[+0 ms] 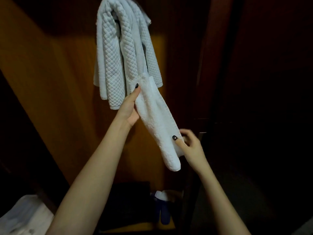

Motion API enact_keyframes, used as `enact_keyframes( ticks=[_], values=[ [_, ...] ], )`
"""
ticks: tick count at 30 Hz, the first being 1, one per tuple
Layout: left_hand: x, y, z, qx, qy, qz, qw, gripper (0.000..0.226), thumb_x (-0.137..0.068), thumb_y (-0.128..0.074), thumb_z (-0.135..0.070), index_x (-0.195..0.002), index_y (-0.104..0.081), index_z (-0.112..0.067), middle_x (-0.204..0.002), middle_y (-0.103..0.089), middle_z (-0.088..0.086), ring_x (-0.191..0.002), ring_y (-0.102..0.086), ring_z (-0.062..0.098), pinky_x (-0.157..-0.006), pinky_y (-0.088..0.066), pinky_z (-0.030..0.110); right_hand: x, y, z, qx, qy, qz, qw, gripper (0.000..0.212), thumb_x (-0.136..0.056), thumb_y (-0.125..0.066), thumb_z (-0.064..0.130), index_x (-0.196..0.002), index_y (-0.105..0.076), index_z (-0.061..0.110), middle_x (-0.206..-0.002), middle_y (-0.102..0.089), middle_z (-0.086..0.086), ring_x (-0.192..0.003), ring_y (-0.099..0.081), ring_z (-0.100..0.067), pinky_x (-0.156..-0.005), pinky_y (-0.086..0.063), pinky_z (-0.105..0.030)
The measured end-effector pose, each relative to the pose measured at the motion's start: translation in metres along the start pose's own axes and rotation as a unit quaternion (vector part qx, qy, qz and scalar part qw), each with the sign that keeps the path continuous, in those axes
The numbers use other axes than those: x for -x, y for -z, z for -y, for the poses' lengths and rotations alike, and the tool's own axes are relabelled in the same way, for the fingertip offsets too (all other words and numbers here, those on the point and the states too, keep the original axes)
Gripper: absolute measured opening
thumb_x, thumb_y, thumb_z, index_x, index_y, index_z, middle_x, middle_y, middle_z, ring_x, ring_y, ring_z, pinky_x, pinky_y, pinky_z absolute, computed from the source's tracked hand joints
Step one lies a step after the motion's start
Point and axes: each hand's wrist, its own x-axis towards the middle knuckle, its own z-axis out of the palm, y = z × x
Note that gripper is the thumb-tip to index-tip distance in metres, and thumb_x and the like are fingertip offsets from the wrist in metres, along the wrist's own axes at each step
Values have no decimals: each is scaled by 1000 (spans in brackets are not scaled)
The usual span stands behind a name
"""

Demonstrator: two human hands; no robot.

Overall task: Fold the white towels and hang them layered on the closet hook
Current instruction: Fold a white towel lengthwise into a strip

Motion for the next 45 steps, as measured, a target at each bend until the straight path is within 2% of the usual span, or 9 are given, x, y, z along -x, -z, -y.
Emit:
enact_keyframes(
  ticks=[3,8,13,18,22,27,33,38,45],
  values=[
    [-5,-3,1,1,22,11,1000,59,-92,-60,-31,-142,-47,-3,-142,-51,19,-132,-49,29,-114,-36,47,1,1,-9,10,-40,57,998,25,-97,-60,26,-95,-68,3,-88,-65,-8,-80,-60,-16,-71,-44,-31],
    [-5,-6,-1,9,48,58,997,57,-96,-55,-36,-142,-46,-5,-121,-64,11,-113,-62,21,-97,-51,38,-4,5,-16,-101,-89,99,986,36,-92,-57,43,-120,-67,22,-125,-65,3,-114,-63,-12,-90,-48,-23],
    [-6,-10,-14,21,70,98,992,52,-94,-54,-39,-137,-47,-10,-112,-60,7,-101,-61,16,-92,-53,33,-12,5,2,-127,-101,166,973,31,-94,-54,37,-74,-76,29,-76,-70,15,-73,-67,0,-64,-50,-15],
    [-9,-11,-27,27,65,94,993,60,-92,-55,-39,-142,-44,-8,-123,-58,9,-112,-58,19,-106,-44,37,-20,2,12,-109,-76,206,969,54,-83,-65,56,-72,-63,3,-71,-57,-5,-64,-54,-21,-59,-41,-23],
    [-13,-4,-30,34,33,56,997,63,-94,-52,-38,-147,-41,-8,-150,-41,15,-138,-41,27,-116,-33,46,-14,3,9,-62,-56,216,973,52,-92,-56,52,-51,-42,24,-53,-35,9,-47,-31,-4,-50,-29,-14],
    [-14,9,-28,20,6,31,999,68,-88,-55,-42,-145,-43,-6,-137,-57,16,-121,-59,24,-96,-53,40,-8,14,5,-44,-63,216,973,38,-88,-68,41,-83,-75,4,-81,-70,-17,-74,-64,-18,-70,-48,-26],
    [-20,25,-26,22,-34,36,999,67,-86,-65,-38,-142,-46,-5,-136,-58,16,-125,-57,26,-94,-52,41,-13,22,-1,45,-43,62,996,49,-86,-73,34,-55,-50,3,-55,-36,-6,-51,-34,-15,-52,-28,-26],
    [-23,32,-25,28,-52,28,998,58,-80,-74,-33,-128,-61,-4,-127,-64,15,-118,-62,24,-87,-55,38,-4,26,-1,12,-74,168,983,33,-94,-63,22,-61,-64,17,-61,-51,7,-63,-47,-7,-66,-38,-26],
    [-18,28,-22,29,6,107,994,46,-90,-48,-50,-91,-78,-15,-85,-75,0,-79,-71,11,-72,-60,31,1,4,-5,-15,-60,212,975,27,-97,-56,8,-93,-68,-17,-110,-70,-15,-96,-64,-15,-86,-49,-35]
  ],
)
